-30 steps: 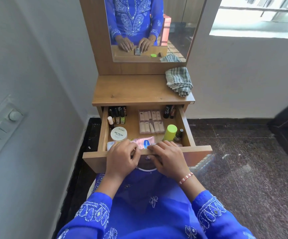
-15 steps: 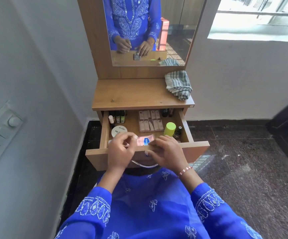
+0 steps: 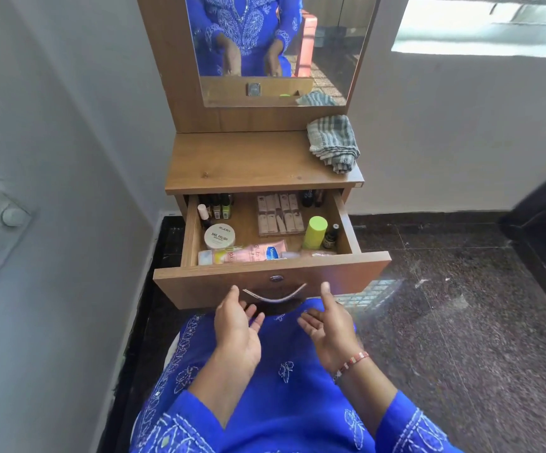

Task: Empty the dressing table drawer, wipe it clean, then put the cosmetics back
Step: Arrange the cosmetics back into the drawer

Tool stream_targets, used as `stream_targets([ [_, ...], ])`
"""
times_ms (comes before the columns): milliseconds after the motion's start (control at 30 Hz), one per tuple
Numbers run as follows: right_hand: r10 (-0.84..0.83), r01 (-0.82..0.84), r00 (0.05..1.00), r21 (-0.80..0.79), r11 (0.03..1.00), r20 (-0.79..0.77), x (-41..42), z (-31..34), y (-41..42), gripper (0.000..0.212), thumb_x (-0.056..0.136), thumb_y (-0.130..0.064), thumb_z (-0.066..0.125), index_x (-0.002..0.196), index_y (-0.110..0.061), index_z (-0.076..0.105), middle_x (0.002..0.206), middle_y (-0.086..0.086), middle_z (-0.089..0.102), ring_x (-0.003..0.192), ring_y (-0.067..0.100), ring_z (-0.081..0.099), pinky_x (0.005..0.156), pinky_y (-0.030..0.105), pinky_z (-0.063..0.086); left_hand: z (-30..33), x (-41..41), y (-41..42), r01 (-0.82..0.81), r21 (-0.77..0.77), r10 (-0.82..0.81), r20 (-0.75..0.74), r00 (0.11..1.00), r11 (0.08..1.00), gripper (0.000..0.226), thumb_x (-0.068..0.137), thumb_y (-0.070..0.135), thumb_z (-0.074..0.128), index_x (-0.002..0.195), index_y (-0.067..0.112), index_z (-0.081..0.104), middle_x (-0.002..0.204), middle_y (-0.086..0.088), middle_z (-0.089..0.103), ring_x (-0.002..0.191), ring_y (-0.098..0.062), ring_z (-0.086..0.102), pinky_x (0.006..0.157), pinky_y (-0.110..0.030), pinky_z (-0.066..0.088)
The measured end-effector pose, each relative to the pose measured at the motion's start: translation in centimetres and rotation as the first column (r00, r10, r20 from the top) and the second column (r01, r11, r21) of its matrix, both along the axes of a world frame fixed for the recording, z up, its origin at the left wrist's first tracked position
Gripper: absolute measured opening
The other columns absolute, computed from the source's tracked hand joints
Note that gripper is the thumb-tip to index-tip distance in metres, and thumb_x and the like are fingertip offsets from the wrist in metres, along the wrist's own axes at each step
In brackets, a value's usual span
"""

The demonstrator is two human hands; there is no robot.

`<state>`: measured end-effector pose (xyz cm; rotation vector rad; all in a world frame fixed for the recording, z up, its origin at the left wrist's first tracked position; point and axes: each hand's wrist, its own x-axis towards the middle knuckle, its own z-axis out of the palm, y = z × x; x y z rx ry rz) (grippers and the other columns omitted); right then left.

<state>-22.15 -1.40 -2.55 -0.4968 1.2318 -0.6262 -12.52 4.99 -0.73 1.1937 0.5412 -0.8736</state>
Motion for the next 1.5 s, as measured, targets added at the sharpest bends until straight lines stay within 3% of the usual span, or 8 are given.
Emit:
stream_targets([
  [267, -0.106, 0.108, 0.98, -0.002, 0.994, 0.166, 2.0, 1.1, -3.3, 0.033, 0.093, -0.039, 0.049, 0.116, -0.015, 0.052, 0.082, -0.002, 0.056, 0.068, 0.011, 0.05, 0.088, 0.038, 0.045, -0.6, 2.2, -1.0, -0.017, -0.093, 0.015, -0.019, 1.0, 0.996, 0.056, 0.094, 0.042, 0.042, 0.141, 0.011, 0.032, 0.141, -0.012, 0.044, 0.128, -0.028, 0.045, 0.113, -0.047, 0.024],
  [867, -0.072, 0.081, 0.977, -0.034, 0.996, 0.202, 5.9, 1.4, -8.8, 0.035, 0.094, -0.028, 0.05, 0.123, -0.007, 0.05, 0.105, 0.005, 0.056, 0.084, 0.015, 0.055, 0.096, 0.048, 0.042, -1.2, 6.3, -6.0, -0.027, -0.183, 0.02, -0.04, 0.999, 0.983, 0.049, 0.099, 0.029, 0.038, 0.142, 0.007, 0.03, 0.147, -0.011, 0.035, 0.134, -0.029, 0.037, 0.113, -0.044, 0.022],
  [1000, -0.084, 0.099, 0.954, -0.038, 0.994, 0.288, 6.8, 0.5, -10.0, 0.028, 0.096, -0.022, 0.048, 0.121, -0.009, 0.05, 0.087, 0.0, 0.057, 0.073, 0.01, 0.05, 0.099, 0.048, 0.042, -1.2, 7.0, -7.0, 0.024, -0.225, -0.028, -0.017, 0.999, 0.974, 0.041, 0.1, 0.02, 0.034, 0.137, 0.004, 0.037, 0.144, -0.013, 0.04, 0.134, -0.025, 0.038, 0.114, -0.042, 0.02],
  [1133, -0.119, 0.127, 0.934, -0.002, 0.992, 0.338, 8.1, -0.4, -11.2, 0.011, 0.097, -0.007, 0.042, 0.096, -0.012, 0.052, 0.084, 0.002, 0.054, 0.072, 0.01, 0.05, 0.085, 0.04, 0.047, -1.0, 7.9, -8.0, 0.049, -0.264, -0.054, -0.013, 0.998, 0.963, 0.034, 0.099, 0.017, 0.034, 0.128, 0.003, 0.045, 0.141, -0.013, 0.044, 0.134, -0.025, 0.038, 0.115, -0.043, 0.018],
  [1233, -0.13, 0.133, 0.932, 0.015, 0.991, 0.339, 9.4, -1.3, -12.7, 0.024, 0.094, 0.007, 0.036, 0.083, -0.012, 0.045, 0.082, 0.006, 0.051, 0.071, 0.015, 0.051, 0.101, 0.048, 0.041, -1.0, 9.1, -8.9, 0.117, -0.289, -0.124, -0.003, 0.992, 0.95, 0.019, 0.097, 0.012, 0.035, 0.099, 0.008, 0.054, 0.138, -0.011, 0.046, 0.133, -0.023, 0.039, 0.114, -0.042, 0.018],
  [1300, -0.123, 0.127, 0.941, 0.007, 0.992, 0.317, 10.2, -1.6, -13.6, 0.027, 0.091, 0.013, 0.033, 0.08, -0.011, 0.043, 0.08, 0.007, 0.049, 0.07, 0.016, 0.05, 0.105, 0.05, 0.037, -1.3, 9.8, -9.6, 0.152, -0.291, -0.153, 0.018, 0.988, 0.945, 0.026, 0.096, 0.008, 0.035, 0.115, 0.011, 0.052, 0.138, -0.009, 0.046, 0.132, -0.022, 0.039, 0.114, -0.043, 0.017],
  [1400, -0.116, 0.123, 0.955, -0.01, 0.992, 0.273, 11.2, -1.7, -14.9, 0.031, 0.089, 0.016, 0.032, 0.078, -0.011, 0.042, 0.079, 0.007, 0.047, 0.069, 0.016, 0.049, 0.1, 0.048, 0.039, -1.9, 10.9, -10.4, 0.187, -0.293, -0.177, 0.061, 0.982, 0.937, 0.057, 0.094, 0.002, 0.036, 0.147, 0.011, 0.018, 0.11, -0.005, 0.058, 0.112, -0.018, 0.051, 0.113, -0.045, 0.017],
  [1500, -0.112, 0.127, 0.966, -0.053, 0.99, 0.232, 12.1, -1.9, -15.8, 0.035, 0.086, 0.017, 0.032, 0.078, -0.015, 0.042, 0.074, 0.006, 0.043, 0.063, 0.014, 0.043, 0.081, 0.035, 0.044, -2.1, 12.1, -10.9, 0.244, -0.257, -0.225, 0.101, 0.969, 0.935, 0.04, 0.093, 0.002, 0.036, 0.131, 0.014, 0.042, 0.084, 0.0, 0.053, 0.082, -0.012, 0.053, 0.111, -0.043, 0.022],
])
